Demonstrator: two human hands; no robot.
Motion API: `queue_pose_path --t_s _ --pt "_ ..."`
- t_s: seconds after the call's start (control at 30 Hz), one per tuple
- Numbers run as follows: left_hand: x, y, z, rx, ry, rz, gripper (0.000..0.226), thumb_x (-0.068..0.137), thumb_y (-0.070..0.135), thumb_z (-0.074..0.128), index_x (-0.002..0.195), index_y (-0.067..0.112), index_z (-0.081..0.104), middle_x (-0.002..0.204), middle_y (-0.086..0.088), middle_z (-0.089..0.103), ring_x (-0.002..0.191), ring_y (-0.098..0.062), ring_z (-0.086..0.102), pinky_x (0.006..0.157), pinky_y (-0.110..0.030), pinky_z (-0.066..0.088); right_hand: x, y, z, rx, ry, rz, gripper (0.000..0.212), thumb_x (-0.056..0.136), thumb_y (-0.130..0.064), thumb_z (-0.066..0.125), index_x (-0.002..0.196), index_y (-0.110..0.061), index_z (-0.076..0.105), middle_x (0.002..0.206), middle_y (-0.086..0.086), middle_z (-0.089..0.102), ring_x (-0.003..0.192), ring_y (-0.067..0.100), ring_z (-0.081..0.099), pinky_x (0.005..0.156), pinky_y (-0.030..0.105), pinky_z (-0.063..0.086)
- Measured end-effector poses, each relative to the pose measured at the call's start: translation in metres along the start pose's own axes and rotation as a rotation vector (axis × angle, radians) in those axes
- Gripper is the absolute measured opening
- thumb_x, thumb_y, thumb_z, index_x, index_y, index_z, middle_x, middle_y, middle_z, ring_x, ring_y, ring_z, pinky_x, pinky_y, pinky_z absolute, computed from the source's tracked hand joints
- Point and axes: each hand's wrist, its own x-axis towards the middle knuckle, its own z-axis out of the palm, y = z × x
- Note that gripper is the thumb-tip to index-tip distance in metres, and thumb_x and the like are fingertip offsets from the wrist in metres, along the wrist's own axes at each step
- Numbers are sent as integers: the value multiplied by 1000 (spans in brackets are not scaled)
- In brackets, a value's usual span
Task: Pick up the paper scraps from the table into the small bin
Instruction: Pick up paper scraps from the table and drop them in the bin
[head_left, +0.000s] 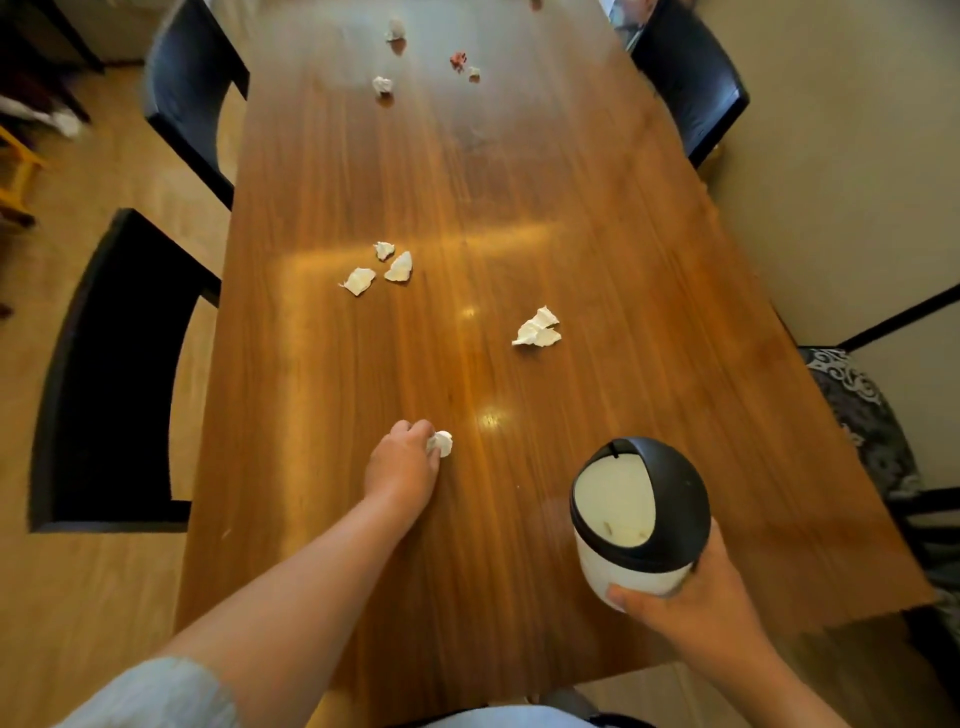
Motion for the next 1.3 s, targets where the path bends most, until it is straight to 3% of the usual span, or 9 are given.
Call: queue_pose_path --t_s 0.1,0.23,0.4,0.57,0.8,0.87,1.0,1.13,1.3 --pt "-20 -6 2 -8 -23 -51 13 92 31 62 101 23 66 89 10 53 76 -8 53 59 -23 44 4 -3 -5 -8 -5 0 101 37 -47 96 107 -86 34 109 -50 52 102 -26 51 62 -1 47" --pt "-46 -15 7 -95 18 -107 6 87 24 72 92 23 69 101 12 51 95 -10 53 75 -22 47 9 -4 -15 4 -7 15 101 34 -51 95 106 -87 34 106 -51 53 99 -26 52 60 -1 47" --pt "-66 -6 -3 -438 8 -297 11 86 30 71 78 33 64 79 9 67 77 -10 65 59 -24 51 16 -4 -28 5 -12 22 104 27 -68 93 110 -86 32 109 -53 52 100 -30 49 58 -6 42" --pt "-56 46 -60 -734 253 -165 7 87 44 69 86 37 68 85 9 72 76 -6 68 56 -17 49 30 6 -43 -11 -20 9 104 30 -64 95 113 -83 35 114 -47 54 102 -25 53 60 -3 45" --pt "-40 157 -168 -1093 907 86 7 88 35 70 92 32 64 83 14 69 78 -9 66 74 -28 57 51 6 -58 8 13 -55 103 42 -42 100 113 -82 36 113 -46 55 103 -23 54 63 -1 47" --pt "-46 197 -152 -1068 761 218 9 90 28 69 95 32 63 87 14 67 79 -9 63 74 -26 54 54 6 -59 19 33 -60 103 43 -41 100 114 -79 36 112 -47 54 103 -24 52 64 -1 47" --pt "-65 235 -77 -184 -273 475 44 88 42 65 130 36 54 133 15 56 123 -5 51 104 -30 45 58 7 -63 43 60 -49 105 43 -50 97 128 -66 37 119 -38 56 108 -17 55 69 3 50" --pt "-57 215 -63 -323 -217 324 37 84 58 54 119 45 55 116 24 60 108 6 55 90 -25 54 58 17 -76 41 117 1 105 40 -49 96 120 -78 35 118 -46 53 109 -22 52 69 -2 46" --pt "-12 199 -39 -185 -225 305 22 88 48 63 108 38 61 104 20 62 97 0 59 84 -30 55 55 33 -88 41 177 71 108 34 -55 95 118 -81 33 116 -52 49 106 -27 49 68 1 46"
